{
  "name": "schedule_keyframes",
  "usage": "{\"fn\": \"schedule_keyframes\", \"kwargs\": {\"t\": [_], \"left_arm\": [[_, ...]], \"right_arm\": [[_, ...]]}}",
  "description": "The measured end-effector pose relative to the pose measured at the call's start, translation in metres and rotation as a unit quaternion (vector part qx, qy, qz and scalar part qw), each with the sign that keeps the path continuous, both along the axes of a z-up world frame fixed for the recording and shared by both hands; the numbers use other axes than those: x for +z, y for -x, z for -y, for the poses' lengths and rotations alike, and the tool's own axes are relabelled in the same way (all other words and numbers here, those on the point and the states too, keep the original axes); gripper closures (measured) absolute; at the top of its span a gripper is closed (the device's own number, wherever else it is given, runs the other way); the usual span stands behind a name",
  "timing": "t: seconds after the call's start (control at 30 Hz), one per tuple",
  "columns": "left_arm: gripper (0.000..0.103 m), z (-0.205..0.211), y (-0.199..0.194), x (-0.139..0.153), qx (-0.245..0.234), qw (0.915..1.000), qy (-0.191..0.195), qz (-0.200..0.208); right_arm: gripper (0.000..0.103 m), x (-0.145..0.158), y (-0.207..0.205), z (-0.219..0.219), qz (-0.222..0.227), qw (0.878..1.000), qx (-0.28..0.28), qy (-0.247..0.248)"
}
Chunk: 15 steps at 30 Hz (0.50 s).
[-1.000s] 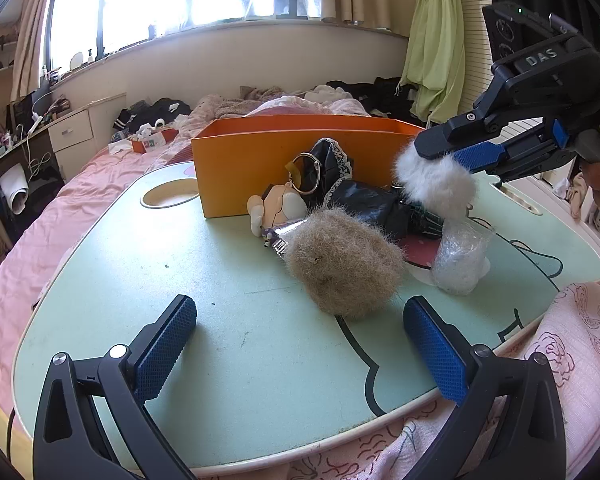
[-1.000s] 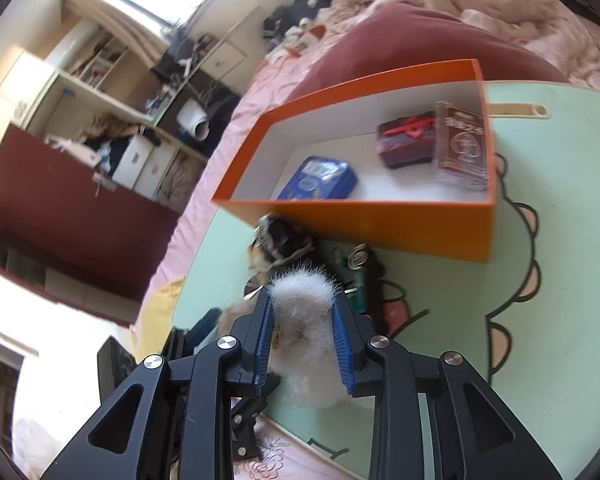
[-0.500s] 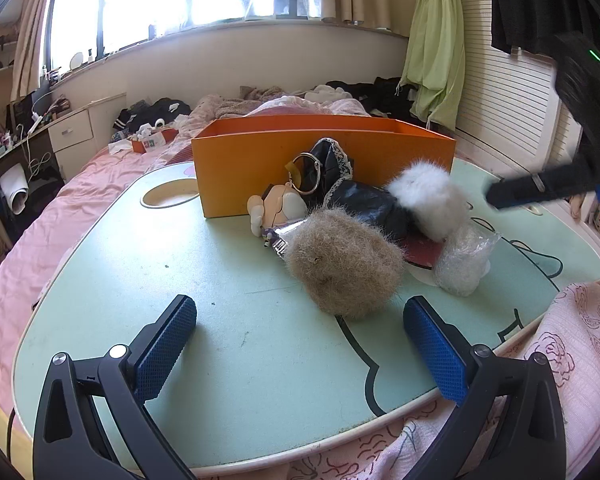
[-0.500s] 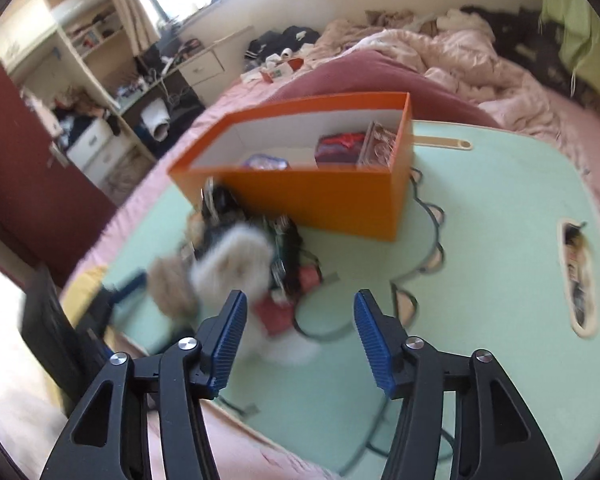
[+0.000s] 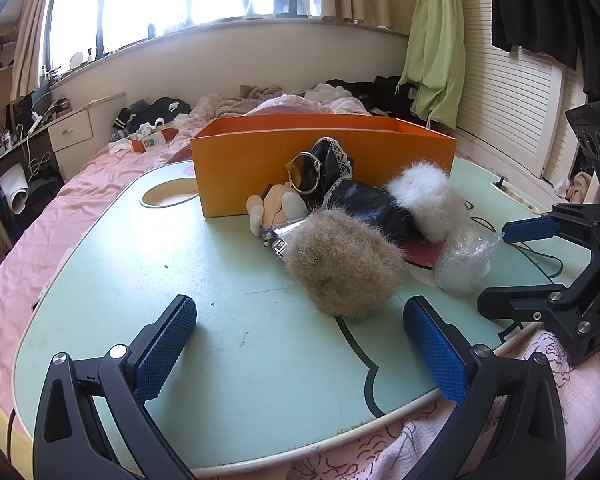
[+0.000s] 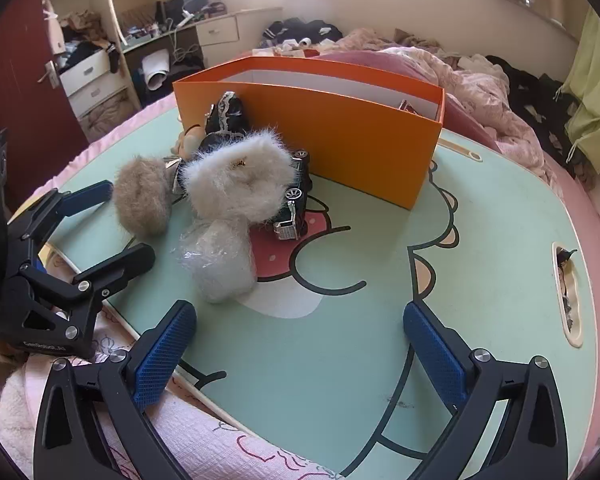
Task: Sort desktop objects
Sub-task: 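Place the white fur ball on the table by the plastic bag, release, then reach the left tool into the box and grasp the blue tin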
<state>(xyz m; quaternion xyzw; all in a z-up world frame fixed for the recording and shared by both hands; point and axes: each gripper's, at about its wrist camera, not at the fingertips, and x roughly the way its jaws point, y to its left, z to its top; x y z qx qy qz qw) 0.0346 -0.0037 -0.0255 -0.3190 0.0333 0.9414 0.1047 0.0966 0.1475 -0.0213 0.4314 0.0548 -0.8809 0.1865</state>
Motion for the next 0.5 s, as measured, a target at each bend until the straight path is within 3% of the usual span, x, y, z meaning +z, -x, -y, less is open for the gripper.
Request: {"fn": "schedule_keyframes", "kwargs": {"t": [0.27, 0.4, 0.5], "left_arm": [[0.0, 0.002, 0.007, 0.015, -0.011, 0.9997, 0.001, 0.02], [0.0, 0.015, 0.023, 0.077, -0.01, 0.9991, -0.029, -0.028], [0.0, 0.009, 0.072, 0.11, -0.018, 0.9997, -0.012, 0.011]], "right_arm": [[0.0, -0.001, -0.001, -0.002, -0.001, 1.0, 0.0, 0.002], [0.0, -0.003, 0.0, -0.004, -0.001, 1.0, 0.0, 0.002], [0.0, -0.002, 0.0, -0.003, -0.001, 1.0, 0.0, 0.002]]}}
